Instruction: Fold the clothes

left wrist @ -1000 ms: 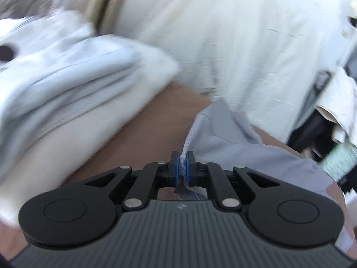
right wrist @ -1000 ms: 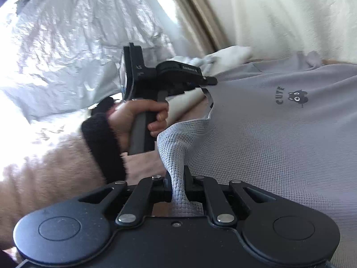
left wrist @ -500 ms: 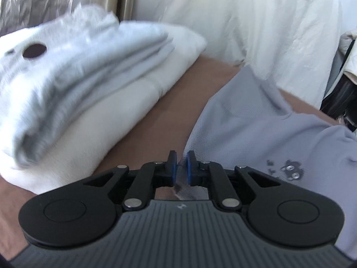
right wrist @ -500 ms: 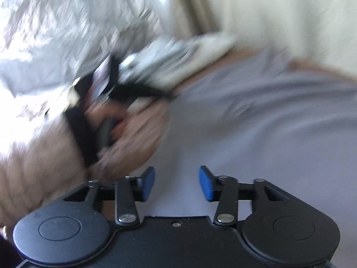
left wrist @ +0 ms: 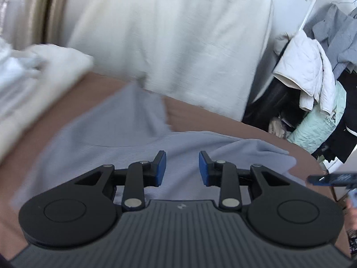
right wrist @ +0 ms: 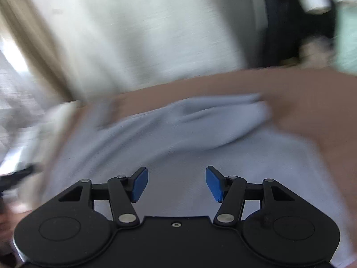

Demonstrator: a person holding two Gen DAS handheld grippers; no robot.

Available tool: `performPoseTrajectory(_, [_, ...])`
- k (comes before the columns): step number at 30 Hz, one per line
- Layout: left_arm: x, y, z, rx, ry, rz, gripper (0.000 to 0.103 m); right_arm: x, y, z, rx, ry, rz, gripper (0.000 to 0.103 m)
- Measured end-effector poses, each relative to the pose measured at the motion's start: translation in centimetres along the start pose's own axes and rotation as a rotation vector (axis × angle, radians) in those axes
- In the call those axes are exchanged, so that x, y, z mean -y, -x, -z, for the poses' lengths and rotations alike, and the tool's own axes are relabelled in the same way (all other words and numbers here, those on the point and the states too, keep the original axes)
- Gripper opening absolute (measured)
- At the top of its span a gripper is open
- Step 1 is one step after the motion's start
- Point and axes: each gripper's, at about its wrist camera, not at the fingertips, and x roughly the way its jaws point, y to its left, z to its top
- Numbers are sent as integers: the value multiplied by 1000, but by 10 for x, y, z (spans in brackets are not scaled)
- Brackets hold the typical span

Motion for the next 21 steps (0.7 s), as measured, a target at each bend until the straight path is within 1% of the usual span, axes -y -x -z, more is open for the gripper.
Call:
performPoseTrajectory(1, [10,-15,-2,-9,-1,14,31,7,-8,-2,3,2,48,63])
performPoseTrajectory(2, [20,-29,-5,-19,-3,28,31,17,-16,-3,9,-20,63,63])
performPoseTrajectory(3, [31,-44,-7,-28,-9,41,31,27,-22,-4,27,-50,59,63])
performPoseTrajectory(5, [57,-73,-8,-49,-75,66,31,47,-29,-5,87,-129,10,63])
performPoseTrajectory(6, [70,-88,-9,-60,-107,79,32,52,-32,-4,129,-160,-1,63])
performPoseTrajectory(7, [81,-104,-9,-75,-136,93,36,55,-35,-2,186,-174,-2,63])
performPoseTrajectory(8, [93,-119,-8,-89,-162,107,38,59,-38,0,234,-178,-12,63])
performPoseTrajectory(9, [103,-132,-6,-98,-176,114,42,63,-41,2,267,-179,-29,63])
performPoseTrajectory(11, [119,-157,-4,-121,-199,141,42,70,-47,5,332,-182,-61,63])
performPoseTrajectory(12, [126,-170,-3,-133,-209,154,44,74,-50,7,347,-189,-70,63])
performPoseTrajectory(13, [131,-184,-4,-156,-224,168,51,78,-52,9,346,-205,-74,63])
performPoseTrajectory(14, [137,-198,-4,-181,-236,185,55,83,-54,12,348,-229,-82,63])
performPoseTrajectory(16, [146,-225,-3,-251,-242,248,57,94,-59,19,360,-285,-107,63])
performPoseTrajectory(18, [155,-244,1,-266,-233,277,58,99,-62,24,354,-289,-123,63])
performPoseTrajectory(20, [167,-259,4,-262,-243,279,63,98,-64,22,339,-254,-113,63])
performPoseTrajectory(21, [171,-266,3,-252,-237,278,68,97,-65,20,336,-238,-103,63])
